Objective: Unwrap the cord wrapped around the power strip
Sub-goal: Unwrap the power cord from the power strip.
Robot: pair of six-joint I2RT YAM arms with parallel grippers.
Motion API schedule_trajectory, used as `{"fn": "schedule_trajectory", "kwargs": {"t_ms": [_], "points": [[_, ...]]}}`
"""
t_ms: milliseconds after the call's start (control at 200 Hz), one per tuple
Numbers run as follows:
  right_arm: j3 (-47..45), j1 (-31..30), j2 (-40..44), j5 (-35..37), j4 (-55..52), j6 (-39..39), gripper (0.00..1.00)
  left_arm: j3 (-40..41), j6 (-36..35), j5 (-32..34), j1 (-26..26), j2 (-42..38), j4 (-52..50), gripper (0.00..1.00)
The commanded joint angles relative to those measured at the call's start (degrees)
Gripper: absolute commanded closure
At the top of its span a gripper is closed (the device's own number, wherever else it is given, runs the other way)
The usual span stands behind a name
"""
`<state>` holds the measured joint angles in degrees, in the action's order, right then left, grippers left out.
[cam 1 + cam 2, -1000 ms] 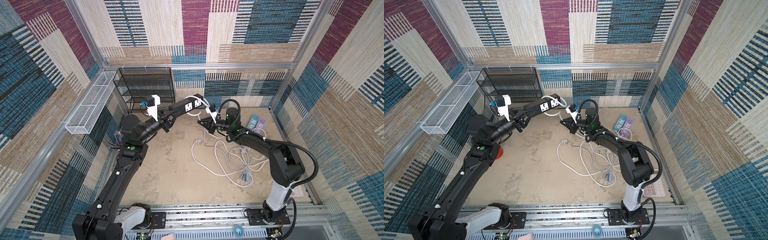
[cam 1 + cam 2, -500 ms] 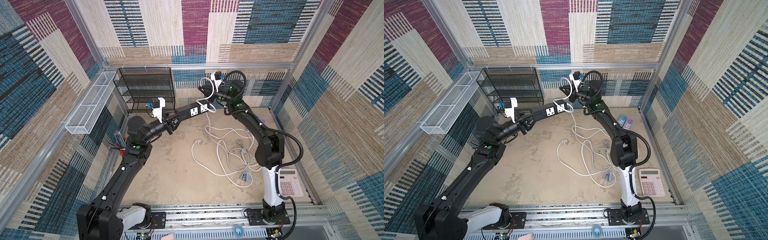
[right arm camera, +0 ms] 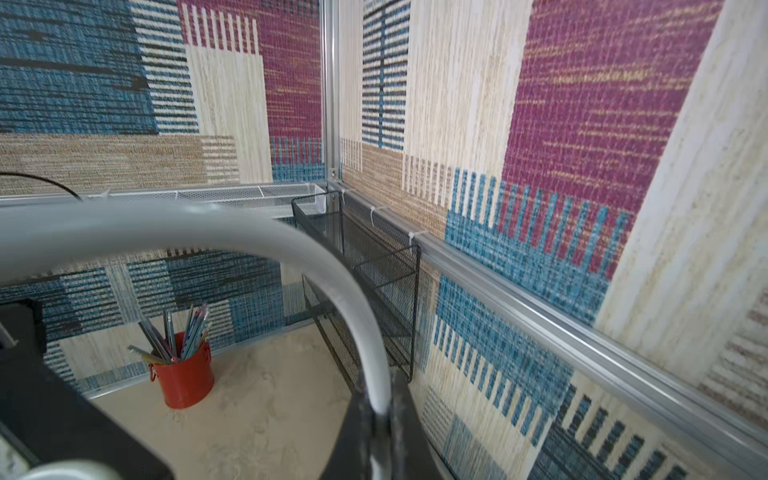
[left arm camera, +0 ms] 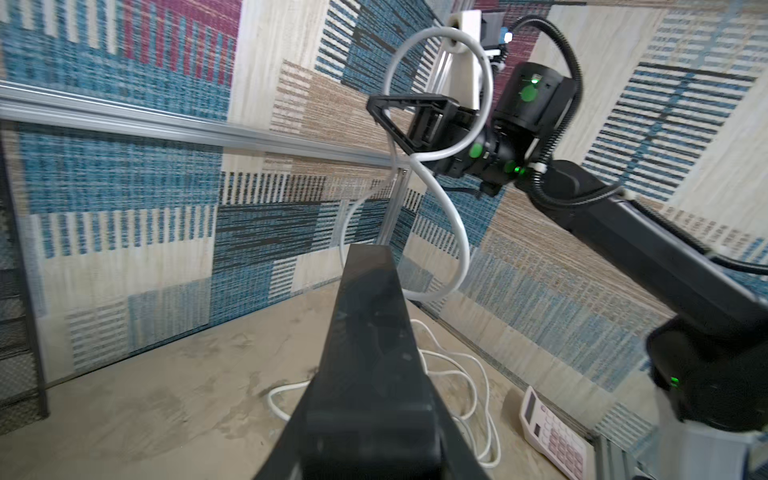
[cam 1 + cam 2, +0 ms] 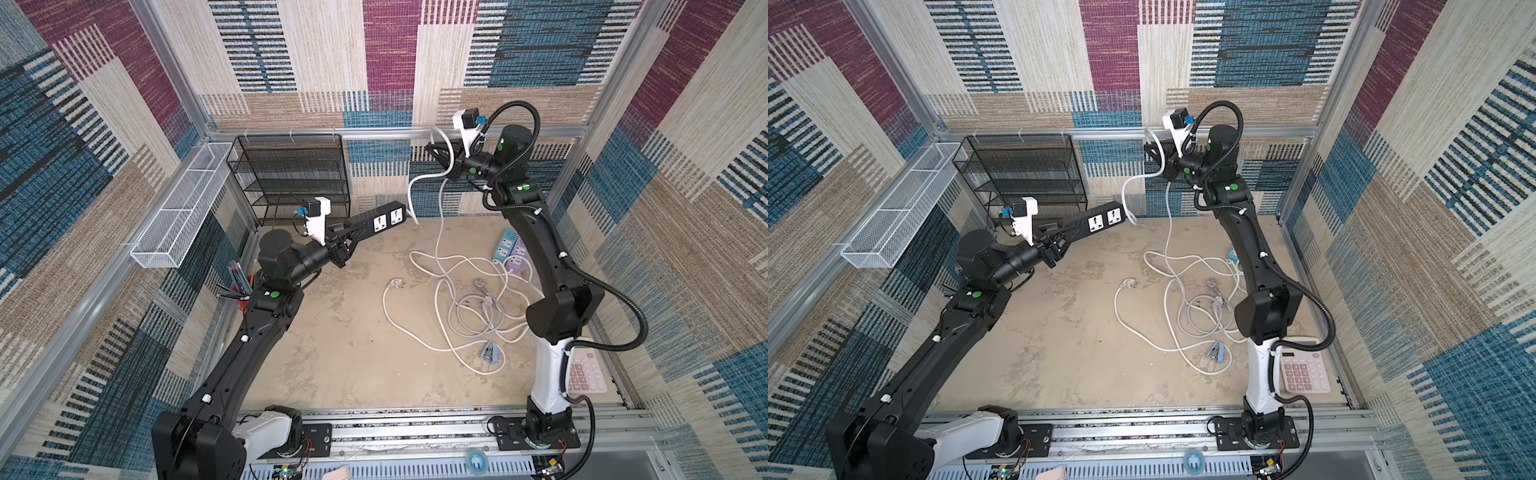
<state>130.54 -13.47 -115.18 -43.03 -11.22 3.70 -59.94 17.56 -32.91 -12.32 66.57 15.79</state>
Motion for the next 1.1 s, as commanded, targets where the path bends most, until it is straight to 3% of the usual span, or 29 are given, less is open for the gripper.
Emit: {"fn": "schedule_trajectory", "kwargs": {"t_ms": [0,160,265,556,831,1097], "points": [[-7.5,0.1,5.6,7.9,-2.0,2.9,1.00,0.1,-6.1,9.7,0.9,-2.1,-2.5,1.00],[-27.7,0.2,17.8,18.8,2.1,1.7,1.00,0.8,-10.0,18.3,3.2,-5.0,-4.4,1.00],[-35.7,0.1,22.4,25.6,0.8,1.6,1.00,1.6,-11.0,22.1,5.1,-6.1,-4.2,1.00],[-58.1,0.2,33.5,35.7,-3.5,-6.1,1.00,2.1,-9.9,22.3,8.9,-4.9,-0.9,1.00],[-74.1,0.2,38.3,31.5,-3.1,-12.1,1.00,3.0,-7.5,18.9,11.6,-3.5,3.7,1.00],[-89.1,0.3,37.4,24.1,7.8,-18.0,1.00,4.0,-3.3,14.7,13.3,-2.3,7.8,1.00]]}}
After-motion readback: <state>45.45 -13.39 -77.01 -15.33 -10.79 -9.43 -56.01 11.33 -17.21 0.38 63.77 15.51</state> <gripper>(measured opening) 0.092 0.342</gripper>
